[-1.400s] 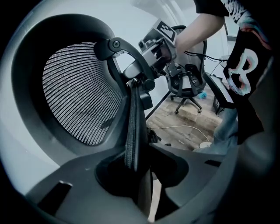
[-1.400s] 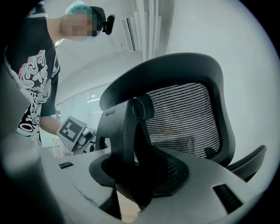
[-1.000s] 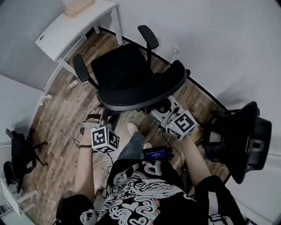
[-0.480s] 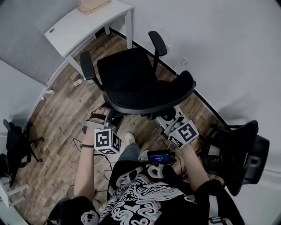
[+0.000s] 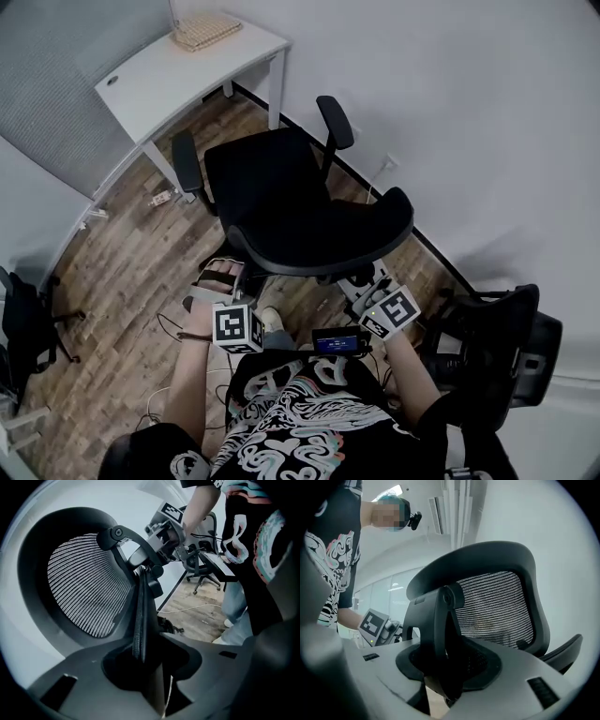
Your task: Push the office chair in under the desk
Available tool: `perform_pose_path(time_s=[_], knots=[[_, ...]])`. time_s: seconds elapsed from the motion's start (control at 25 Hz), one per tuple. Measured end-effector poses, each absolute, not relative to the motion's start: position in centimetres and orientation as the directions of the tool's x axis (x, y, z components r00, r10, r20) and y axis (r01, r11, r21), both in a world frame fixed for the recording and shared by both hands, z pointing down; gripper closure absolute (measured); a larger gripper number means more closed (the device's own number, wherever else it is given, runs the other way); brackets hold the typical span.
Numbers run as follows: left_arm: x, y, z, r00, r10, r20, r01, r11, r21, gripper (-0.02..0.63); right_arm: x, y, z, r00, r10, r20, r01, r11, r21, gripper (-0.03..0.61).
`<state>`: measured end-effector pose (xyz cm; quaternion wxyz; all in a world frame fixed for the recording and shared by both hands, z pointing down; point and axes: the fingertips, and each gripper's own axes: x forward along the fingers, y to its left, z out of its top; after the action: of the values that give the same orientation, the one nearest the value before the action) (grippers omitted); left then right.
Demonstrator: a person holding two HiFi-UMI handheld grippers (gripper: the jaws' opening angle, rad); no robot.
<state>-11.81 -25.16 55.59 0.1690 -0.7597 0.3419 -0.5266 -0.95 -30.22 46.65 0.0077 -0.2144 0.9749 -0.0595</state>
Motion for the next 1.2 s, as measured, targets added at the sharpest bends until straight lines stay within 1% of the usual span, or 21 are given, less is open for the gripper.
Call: perform_pose_path(time_s=[0.48, 0.84, 1.2], knots=[[-13.7, -27.6, 55.6, 0.191, -0.707, 0.681, -0.355, -0.696, -0.624, 0.477, -3.0, -33.0, 46.7, -0.914, -0.406, 0.010, -0.404, 0.906, -0.125, 0.407], [-14.8, -28.9, 55.4, 0.172, -0.708, 0.685, -0.383, -0.689, -0.616, 0.477, -4.4, -34.6, 46.4, -0.930, -0.366, 0.016, -0.365, 0.924, -0.117, 0.407], [-14.4, -30.1, 55.2, 0.151, -0.714, 0.684, -0.409, -0.675, -0.614, 0.477, -4.4, -36.3, 45.9, -0.945, -0.326, 0.015, -0.326, 0.938, -0.117, 0.407]])
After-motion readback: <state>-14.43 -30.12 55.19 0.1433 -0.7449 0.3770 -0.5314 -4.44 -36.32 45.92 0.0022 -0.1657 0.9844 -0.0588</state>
